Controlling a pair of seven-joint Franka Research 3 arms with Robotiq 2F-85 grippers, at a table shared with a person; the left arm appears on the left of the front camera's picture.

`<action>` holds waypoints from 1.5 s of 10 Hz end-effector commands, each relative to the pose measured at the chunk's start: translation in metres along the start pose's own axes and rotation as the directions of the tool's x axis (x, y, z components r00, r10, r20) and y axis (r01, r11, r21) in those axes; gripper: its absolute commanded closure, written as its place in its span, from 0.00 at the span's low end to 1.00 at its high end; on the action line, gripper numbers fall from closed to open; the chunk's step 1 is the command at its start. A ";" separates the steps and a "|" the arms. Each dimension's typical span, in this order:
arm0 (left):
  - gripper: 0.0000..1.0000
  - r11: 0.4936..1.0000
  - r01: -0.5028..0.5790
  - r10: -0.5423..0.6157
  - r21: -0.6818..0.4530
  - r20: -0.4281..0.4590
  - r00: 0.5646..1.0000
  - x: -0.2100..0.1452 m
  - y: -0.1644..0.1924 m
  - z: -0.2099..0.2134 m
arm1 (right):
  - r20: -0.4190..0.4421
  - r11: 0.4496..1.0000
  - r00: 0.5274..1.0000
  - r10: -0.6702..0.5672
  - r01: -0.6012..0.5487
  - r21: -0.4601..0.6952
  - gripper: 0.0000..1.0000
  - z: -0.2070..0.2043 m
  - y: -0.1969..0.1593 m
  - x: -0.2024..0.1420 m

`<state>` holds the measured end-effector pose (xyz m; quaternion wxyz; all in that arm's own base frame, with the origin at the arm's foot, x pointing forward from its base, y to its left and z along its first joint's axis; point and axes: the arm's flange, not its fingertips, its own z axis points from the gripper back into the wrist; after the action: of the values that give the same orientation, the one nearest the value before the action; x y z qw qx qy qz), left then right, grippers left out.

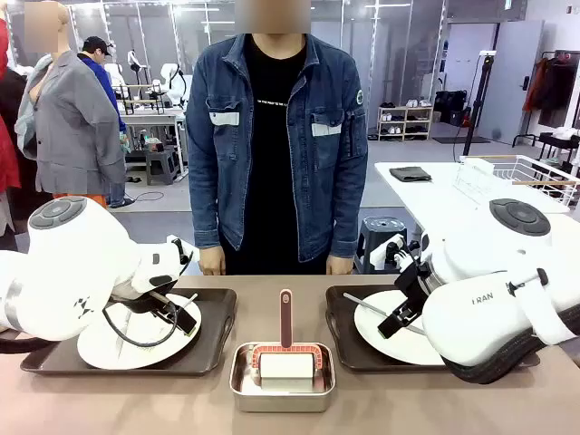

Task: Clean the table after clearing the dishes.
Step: When the left (or right) Handle tray is removed, use the left hand (or right hand) to clean the left (or right) side of the table with the Lint Roller.

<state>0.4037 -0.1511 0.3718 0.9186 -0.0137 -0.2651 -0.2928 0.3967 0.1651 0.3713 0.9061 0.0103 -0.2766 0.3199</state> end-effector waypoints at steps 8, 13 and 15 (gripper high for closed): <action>0.00 1.000 0.000 0.000 0.000 0.000 1.000 0.000 0.000 0.000 | 0.000 1.000 1.000 0.000 0.000 0.000 0.00 0.000 0.000 0.000; 0.00 1.000 -0.016 0.016 -0.025 -0.013 1.000 0.018 0.021 0.017 | 0.031 0.999 0.999 -0.018 0.017 0.040 0.00 0.009 -0.022 0.025; 0.00 0.997 -0.027 0.027 -0.066 -0.002 1.000 0.036 0.044 0.041 | 0.054 0.996 0.998 -0.019 0.014 0.092 0.00 0.023 -0.040 0.045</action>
<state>0.4259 -0.1403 0.4104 0.9220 -0.0296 -0.2675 -0.2785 0.4255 0.1633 0.4095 0.9049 0.0319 -0.2947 0.3054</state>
